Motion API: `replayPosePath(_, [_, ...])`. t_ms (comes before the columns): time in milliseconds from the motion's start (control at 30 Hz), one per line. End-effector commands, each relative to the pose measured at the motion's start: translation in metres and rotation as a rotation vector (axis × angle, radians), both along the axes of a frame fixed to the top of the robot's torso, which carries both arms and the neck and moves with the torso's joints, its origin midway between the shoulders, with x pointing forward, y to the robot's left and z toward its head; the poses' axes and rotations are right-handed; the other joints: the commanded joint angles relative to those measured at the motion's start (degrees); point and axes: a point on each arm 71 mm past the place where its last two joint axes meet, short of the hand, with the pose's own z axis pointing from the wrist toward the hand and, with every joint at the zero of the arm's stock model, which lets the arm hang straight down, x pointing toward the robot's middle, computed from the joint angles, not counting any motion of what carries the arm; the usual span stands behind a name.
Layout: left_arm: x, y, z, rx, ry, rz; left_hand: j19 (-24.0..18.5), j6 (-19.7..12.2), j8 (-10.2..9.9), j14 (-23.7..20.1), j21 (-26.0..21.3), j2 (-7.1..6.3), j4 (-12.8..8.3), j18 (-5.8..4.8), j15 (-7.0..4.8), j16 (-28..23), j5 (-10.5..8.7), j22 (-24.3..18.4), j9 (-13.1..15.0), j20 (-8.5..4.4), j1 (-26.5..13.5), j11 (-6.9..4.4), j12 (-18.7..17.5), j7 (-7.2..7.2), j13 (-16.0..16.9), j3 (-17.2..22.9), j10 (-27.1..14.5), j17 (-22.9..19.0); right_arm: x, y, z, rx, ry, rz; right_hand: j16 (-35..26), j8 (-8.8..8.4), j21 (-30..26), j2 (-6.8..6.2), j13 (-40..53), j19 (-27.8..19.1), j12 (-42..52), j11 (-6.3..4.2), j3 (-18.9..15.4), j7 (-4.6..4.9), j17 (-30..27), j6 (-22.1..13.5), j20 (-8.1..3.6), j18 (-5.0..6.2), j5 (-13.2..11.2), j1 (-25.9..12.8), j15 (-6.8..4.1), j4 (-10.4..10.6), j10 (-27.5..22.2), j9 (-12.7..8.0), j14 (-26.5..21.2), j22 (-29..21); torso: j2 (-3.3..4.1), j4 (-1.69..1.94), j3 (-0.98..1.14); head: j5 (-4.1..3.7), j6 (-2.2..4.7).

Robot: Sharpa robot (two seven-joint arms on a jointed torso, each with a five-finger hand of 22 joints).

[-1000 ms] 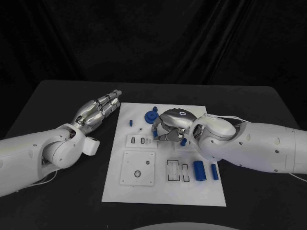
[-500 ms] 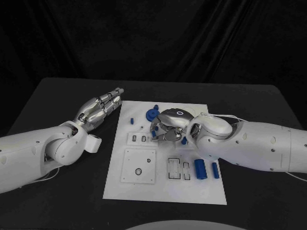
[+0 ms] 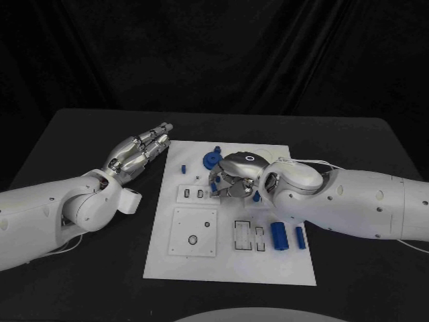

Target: Assemble the parts on the task board

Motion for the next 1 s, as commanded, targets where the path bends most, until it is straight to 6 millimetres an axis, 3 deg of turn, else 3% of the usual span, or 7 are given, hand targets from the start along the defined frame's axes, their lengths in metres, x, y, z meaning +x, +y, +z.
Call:
replayPosePath(33, [-0.0005,-0.0024,0.0007,-0.012,-0.006,-0.014,0.14,0.40,0.19,-0.02,-0.33,0.10,0.09,1.00,0.30,-0.38,0.38,-0.10,0.06,0.41,0.44,0.38,0.34,0.02,0.08,0.32,0.08,-0.05,-0.0021,-0.0025,-0.0109,-0.054,0.041,-0.012,-0.38,-0.68,-0.19,-0.58,8.63,-0.18,-0.42,0.11,-0.33,0.13,-0.09,-0.81,0.40,0.44,-0.31,-0.24,0.12,0.04,1.42,-0.56,2.45,8.52,-0.06,0.00,-0.07,-0.06,-0.01])
replayPosePath(267, [-0.0002,-0.0030,0.0005,-0.012,-0.005,-0.016,0.14,0.40,0.19,-0.02,-0.33,0.10,0.09,1.00,0.30,-0.38,0.38,-0.10,0.06,0.41,0.44,0.38,0.34,0.02,0.08,0.32,0.08,-0.05,-0.0023,-0.0028,-0.0113,-0.056,0.044,-0.008,-0.56,-3.22,-0.78,-1.30,8.46,-0.26,-0.51,0.11,-1.01,0.29,-0.35,-4.55,0.40,0.50,-2.28,-1.15,0.11,0.53,1.28,-1.90,2.33,8.45,-0.12,0.02,-0.04,-0.15,-0.11])
replayPosePath(533, [0.0003,-0.0026,0.0003,-0.011,-0.005,-0.015,0.14,0.40,0.19,-0.02,-0.33,0.10,0.09,1.00,0.30,-0.38,0.38,-0.10,0.06,0.41,0.44,0.38,0.34,0.02,0.08,0.32,0.08,-0.05,-0.0021,-0.0041,-0.0114,-0.055,0.043,-0.010,-0.38,-7.18,-1.22,-2.03,8.56,-0.13,-0.37,-0.14,-2.02,-0.07,-0.36,-11.41,0.27,0.53,-5.42,-1.98,-0.04,1.23,1.38,-5.07,2.35,8.46,-0.13,0.01,0.02,-0.13,-0.26])
replayPosePath(767, [0.0006,-0.0026,0.0001,-0.010,-0.004,-0.015,0.14,0.36,0.19,-0.02,-0.33,0.09,0.05,0.99,0.32,-0.38,0.37,-0.10,0.05,0.43,0.42,0.41,0.28,0.05,0.07,0.38,0.07,-0.05,-0.0017,-0.0060,-0.0098,-0.036,0.028,-0.013,-0.31,-8.29,-1.33,-2.45,8.54,-0.03,-0.35,-0.37,-2.33,-0.41,-0.39,-13.81,0.11,0.53,-6.70,-2.58,-0.24,2.15,1.39,-6.79,2.36,8.48,-0.08,0.06,0.02,-0.16,-0.25])
replayPosePath(867, [0.0006,-0.0026,0.0002,-0.010,-0.004,-0.015,0.14,0.36,0.19,-0.02,-0.33,0.09,0.05,0.99,0.32,-0.38,0.37,-0.10,0.05,0.43,0.42,0.41,0.28,0.05,0.07,0.38,0.07,-0.05,-0.0023,-0.0080,-0.0072,-0.010,0.008,-0.010,-0.14,-8.41,-1.15,-3.42,8.66,0.14,-0.24,-0.50,-2.55,-0.55,-0.29,-14.42,-0.01,0.48,-8.95,-3.73,-0.35,3.89,1.51,-7.79,2.42,8.56,-0.08,0.08,0.03,-0.06,-0.26])
replayPosePath(933, [0.0005,-0.0023,0.0002,-0.010,-0.004,-0.014,0.14,0.36,0.19,-0.02,-0.33,0.09,0.05,0.99,0.32,-0.38,0.37,-0.10,0.05,0.43,0.42,0.41,0.28,0.05,0.07,0.38,0.07,-0.05,-0.0029,-0.0092,-0.0051,0.009,-0.007,-0.007,0.13,-8.74,-0.99,-5.14,8.76,0.25,-0.15,-0.55,-2.70,-0.61,-0.06,-15.32,-0.08,0.43,-9.68,-5.16,-0.43,6.27,1.61,-8.57,2.50,8.62,-0.09,0.06,0.02,0.00,-0.28])
replayPosePath(1000, [0.0004,-0.0020,0.0003,-0.009,-0.005,-0.012,0.14,0.39,0.20,-0.02,-0.33,0.08,0.04,0.99,0.33,-0.38,0.37,-0.10,0.05,0.44,0.41,0.41,0.29,0.05,0.07,0.39,0.07,-0.05,-0.0035,-0.0105,-0.0016,0.032,-0.026,-0.002,0.13,-8.87,-1.00,-6.14,8.78,0.26,-0.12,-0.56,-2.70,-0.59,-0.07,-15.72,-0.13,0.43,-9.77,-5.90,-0.44,6.95,1.64,-8.96,2.50,8.63,-0.08,0.02,0.01,0.08,-0.34])
